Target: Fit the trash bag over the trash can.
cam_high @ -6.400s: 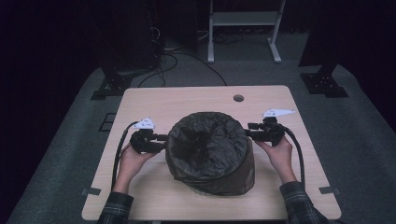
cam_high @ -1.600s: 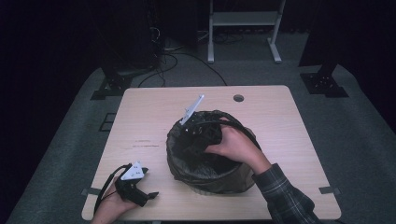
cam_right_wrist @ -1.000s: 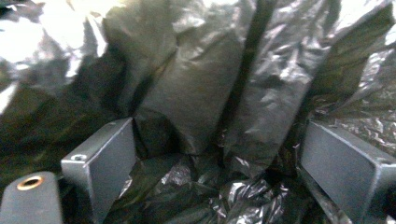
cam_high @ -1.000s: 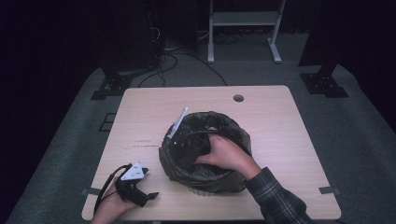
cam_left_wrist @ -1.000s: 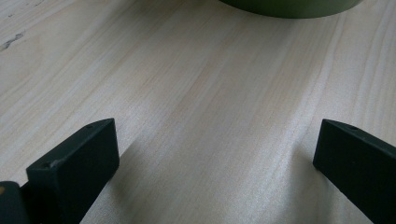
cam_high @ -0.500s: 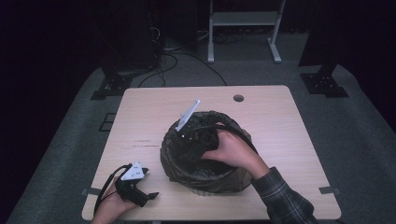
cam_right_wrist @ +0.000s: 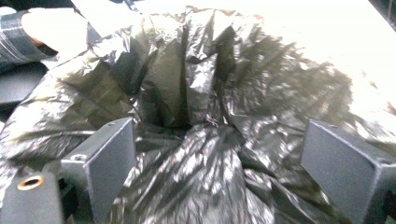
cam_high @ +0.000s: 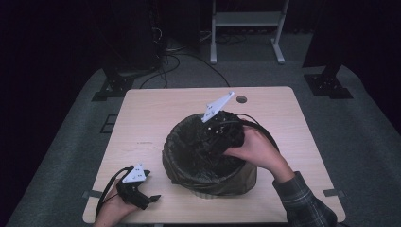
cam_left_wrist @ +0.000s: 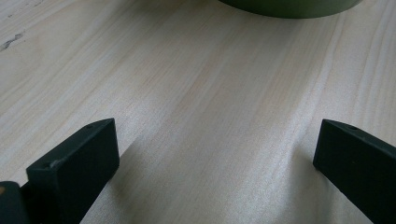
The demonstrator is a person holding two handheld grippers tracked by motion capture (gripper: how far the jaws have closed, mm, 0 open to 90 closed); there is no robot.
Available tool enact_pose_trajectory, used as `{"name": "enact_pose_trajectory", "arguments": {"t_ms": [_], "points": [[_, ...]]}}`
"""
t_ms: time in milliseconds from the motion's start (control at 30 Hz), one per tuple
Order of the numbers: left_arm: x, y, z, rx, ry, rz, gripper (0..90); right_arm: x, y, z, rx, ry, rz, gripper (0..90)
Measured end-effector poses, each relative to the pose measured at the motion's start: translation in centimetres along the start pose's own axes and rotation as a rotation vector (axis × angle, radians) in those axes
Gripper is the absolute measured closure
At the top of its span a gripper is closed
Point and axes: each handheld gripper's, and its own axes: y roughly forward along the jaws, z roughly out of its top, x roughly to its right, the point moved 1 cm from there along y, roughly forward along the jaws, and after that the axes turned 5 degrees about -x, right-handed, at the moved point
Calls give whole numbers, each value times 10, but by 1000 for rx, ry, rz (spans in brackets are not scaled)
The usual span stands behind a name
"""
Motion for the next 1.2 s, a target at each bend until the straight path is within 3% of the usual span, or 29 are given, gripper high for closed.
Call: {"name": "enact_pose_trajectory", "arguments": {"t_ms": [167,733,1200], "points": [[0,0,0,0,0,0,0,6,-20,-18,54,29,-21,92],[0,0,0,1,-1,0,0,18,-66,-61,164,109,-76,92],[0,0,0,1,0,0,0,24,-93,-122,232,206,-140,92]]}}
